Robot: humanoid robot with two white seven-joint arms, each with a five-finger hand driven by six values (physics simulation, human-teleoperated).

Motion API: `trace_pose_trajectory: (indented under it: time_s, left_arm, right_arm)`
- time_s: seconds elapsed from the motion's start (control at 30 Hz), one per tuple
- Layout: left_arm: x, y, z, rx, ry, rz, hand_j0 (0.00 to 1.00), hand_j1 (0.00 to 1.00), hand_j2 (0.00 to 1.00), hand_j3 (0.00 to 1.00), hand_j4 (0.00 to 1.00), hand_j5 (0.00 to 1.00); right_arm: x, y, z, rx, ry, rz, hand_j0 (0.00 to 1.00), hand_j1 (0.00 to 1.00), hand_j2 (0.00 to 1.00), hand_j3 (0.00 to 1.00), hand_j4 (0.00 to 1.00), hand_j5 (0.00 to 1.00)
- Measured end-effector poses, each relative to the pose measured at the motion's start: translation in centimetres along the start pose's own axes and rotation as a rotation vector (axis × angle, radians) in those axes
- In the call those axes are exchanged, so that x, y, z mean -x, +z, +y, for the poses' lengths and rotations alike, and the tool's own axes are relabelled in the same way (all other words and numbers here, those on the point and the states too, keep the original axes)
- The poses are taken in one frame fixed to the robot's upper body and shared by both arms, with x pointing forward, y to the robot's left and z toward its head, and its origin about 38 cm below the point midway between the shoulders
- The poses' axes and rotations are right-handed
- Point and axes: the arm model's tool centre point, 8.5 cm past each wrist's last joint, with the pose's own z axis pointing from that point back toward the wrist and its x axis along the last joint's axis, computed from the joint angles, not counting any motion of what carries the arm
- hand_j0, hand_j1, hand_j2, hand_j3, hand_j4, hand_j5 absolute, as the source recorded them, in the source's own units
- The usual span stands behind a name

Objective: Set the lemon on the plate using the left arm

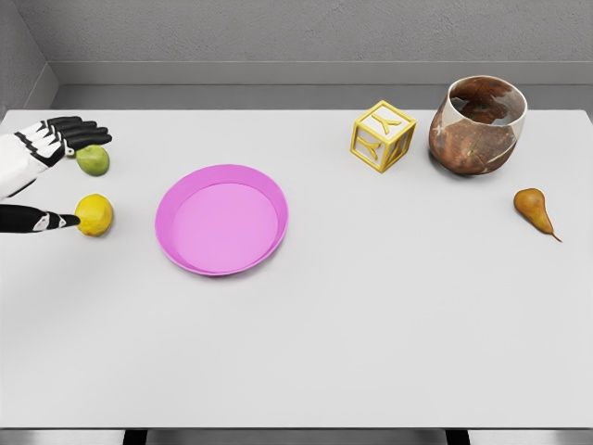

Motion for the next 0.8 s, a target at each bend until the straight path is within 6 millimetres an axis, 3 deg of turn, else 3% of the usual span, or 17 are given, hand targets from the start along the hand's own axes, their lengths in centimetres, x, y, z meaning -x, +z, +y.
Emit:
trace_pose_trajectory:
  time_s: [0.23, 0.4, 0.6, 0.67, 0.73, 0.8]
  left_arm:
    - [0.5, 0.3, -0.3, 0.056, -0.02, 0.018, 1.0, 1.0, 1.0, 1.0, 1.0, 1.0]
    - [5.0, 3.6, -1.9, 0.18, -0.093, 0.191, 1.0, 1.0, 1.0, 1.0, 1.0, 1.0]
    - [8.5, 6.5, -4.9, 0.325, -0.185, 0.331, 1.0, 1.0, 1.0, 1.0, 1.0, 1.0]
    - [9.1, 5.7, -4.3, 0.314, -0.222, 0.335, 1.0, 1.0, 1.0, 1.0, 1.0, 1.0]
    - [9.6, 3.2, -2.4, 0.264, -0.267, 0.316, 1.0, 1.0, 1.0, 1.0, 1.0, 1.0]
    - [10.0, 2.2, -4.0, 0.287, -0.247, 0.305, 1.0, 1.0, 1.0, 1.0, 1.0, 1.0]
  right_arm:
    - [0.1, 0.0, 0.0, -0.005, 0.003, 0.002, 1.0, 1.0, 1.0, 1.0, 1.0, 1.0]
    - [0.1, 0.0, 0.0, -0.005, 0.004, 0.002, 1.0, 1.0, 1.0, 1.0, 1.0, 1.0]
    - [0.1, 0.0, 0.0, -0.005, 0.004, 0.002, 1.0, 1.0, 1.0, 1.0, 1.0, 1.0]
    - [0.1, 0.0, 0.0, -0.005, 0.004, 0.002, 1.0, 1.0, 1.0, 1.0, 1.0, 1.0]
    - [0.1, 0.0, 0.0, -0.005, 0.004, 0.002, 1.0, 1.0, 1.0, 1.0, 1.0, 1.0]
    - [0.1, 0.0, 0.0, -0.005, 0.004, 0.002, 1.0, 1.0, 1.0, 1.0, 1.0, 1.0]
